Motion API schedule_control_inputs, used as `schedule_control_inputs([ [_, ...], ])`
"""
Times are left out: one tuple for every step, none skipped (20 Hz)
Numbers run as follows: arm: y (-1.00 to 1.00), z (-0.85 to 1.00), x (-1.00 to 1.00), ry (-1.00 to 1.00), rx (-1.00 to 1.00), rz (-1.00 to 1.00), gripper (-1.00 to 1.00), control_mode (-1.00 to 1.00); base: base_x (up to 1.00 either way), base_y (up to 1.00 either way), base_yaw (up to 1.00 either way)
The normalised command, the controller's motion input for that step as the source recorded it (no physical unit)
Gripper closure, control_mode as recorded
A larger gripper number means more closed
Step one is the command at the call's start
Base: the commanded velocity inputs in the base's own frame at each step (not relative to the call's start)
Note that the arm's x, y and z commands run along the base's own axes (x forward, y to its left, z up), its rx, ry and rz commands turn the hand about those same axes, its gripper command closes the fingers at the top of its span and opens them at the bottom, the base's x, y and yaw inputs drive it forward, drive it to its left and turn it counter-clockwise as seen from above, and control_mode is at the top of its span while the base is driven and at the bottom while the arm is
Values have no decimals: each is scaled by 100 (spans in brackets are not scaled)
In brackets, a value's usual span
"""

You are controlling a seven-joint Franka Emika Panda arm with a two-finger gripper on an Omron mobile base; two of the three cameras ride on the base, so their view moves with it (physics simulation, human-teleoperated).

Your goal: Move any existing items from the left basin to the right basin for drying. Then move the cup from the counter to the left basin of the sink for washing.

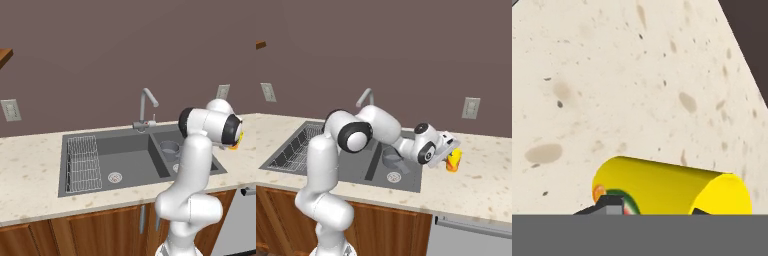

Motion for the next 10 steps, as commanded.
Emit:
schedule_control_inputs([
  [0, 0, -8, 0, 5, 0, 100, -100, 0, 0, 0],
  [0, 0, -27, -1, 6, 0, 100, -100, 0, 0, 0],
  [0, 9, -41, -5, 6, 0, 100, -100, 0, 0, 0],
  [0, 27, -57, -9, 5, 0, 100, -100, 0, 0, 0],
  [1, 42, -70, -12, 7, 0, 100, -100, 0, 0, 0],
  [6, 54, -73, -12, 9, 0, 100, -100, 0, 0, 0],
  [16, 65, -73, -12, 9, 0, 100, -100, 0, 0, 0],
  [18, 69, -76, -11, 11, 0, 100, -100, 0, 0, 0],
  [15, 68, -86, -11, 13, 3, 100, -100, 0, 0, 0],
  [16, 70, -94, -12, 14, 4, 100, -100, 0, 0, 0],
])
